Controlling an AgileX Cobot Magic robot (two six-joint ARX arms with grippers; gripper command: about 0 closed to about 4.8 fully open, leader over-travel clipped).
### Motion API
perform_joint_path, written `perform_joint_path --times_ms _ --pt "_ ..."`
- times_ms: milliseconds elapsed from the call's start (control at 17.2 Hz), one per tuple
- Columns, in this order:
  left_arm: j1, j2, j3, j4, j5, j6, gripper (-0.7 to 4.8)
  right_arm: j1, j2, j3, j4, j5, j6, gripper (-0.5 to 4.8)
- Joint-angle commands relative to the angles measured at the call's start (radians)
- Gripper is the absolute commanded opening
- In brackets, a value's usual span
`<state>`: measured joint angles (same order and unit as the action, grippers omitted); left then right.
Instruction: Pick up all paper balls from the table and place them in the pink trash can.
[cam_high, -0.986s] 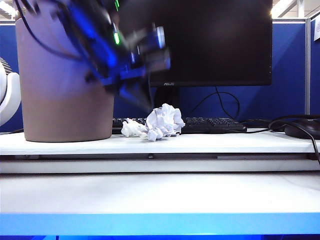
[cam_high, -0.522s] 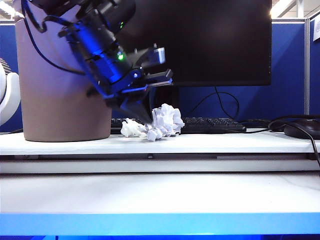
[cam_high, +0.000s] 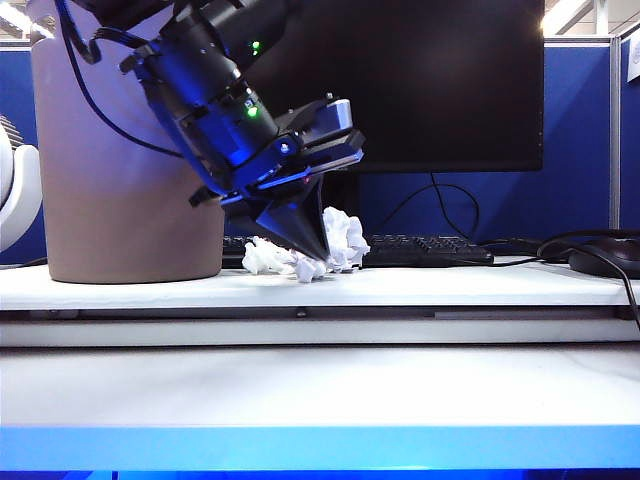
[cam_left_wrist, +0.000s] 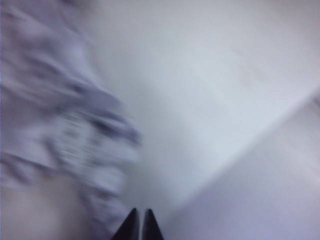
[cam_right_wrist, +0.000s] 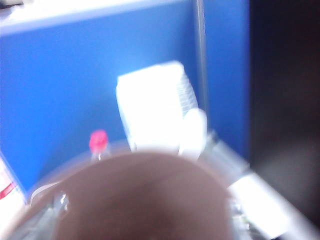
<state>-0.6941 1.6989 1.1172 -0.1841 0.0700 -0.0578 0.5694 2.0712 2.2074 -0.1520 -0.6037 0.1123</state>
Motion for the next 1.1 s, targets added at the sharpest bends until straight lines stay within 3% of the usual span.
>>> perform_joint_path --times_ms 58,174,290,522,580,638,754,870,1102 --pt "0.000 0.006 0.002 0.130 -0.101 -0.002 0.27 -0.082 -0.121 0.068 -0.166 0.003 -0.013 4.33" --pt "0.000 0.019 0.002 0.178 -0.122 -0.002 0.35 -0.129 -0.178 0.068 -0.208 0.008 -0.016 4.33" --pt "0.000 0.061 0.002 0.237 -0.230 -0.002 1.57 -0.201 -0.271 0.068 -0.295 0.029 -0.058 4.33" --pt "0.000 0.149 0.002 0.288 -0.253 -0.008 1.62 -0.238 -0.351 0.068 -0.375 0.030 -0.099 4.33" --pt "0.000 0.158 0.002 0.285 -0.253 -0.016 1.60 -0.238 -0.362 0.068 -0.392 0.039 -0.117 4.33" --pt "0.000 0.170 0.002 0.285 -0.250 -0.043 -0.16 -0.238 -0.380 0.068 -0.423 0.069 -0.140 4.33" --pt "-0.001 0.156 0.006 0.298 -0.232 -0.066 -0.06 -0.238 -0.394 0.068 -0.462 0.089 -0.169 4.33" --pt "-0.009 0.101 0.046 0.270 -0.151 -0.066 -0.06 -0.238 -0.408 0.068 -0.511 0.122 -0.179 4.33" --pt "-0.040 -0.058 0.288 0.083 -0.138 0.068 -0.06 -0.239 -0.426 0.064 -0.807 0.467 -0.336 4.32"
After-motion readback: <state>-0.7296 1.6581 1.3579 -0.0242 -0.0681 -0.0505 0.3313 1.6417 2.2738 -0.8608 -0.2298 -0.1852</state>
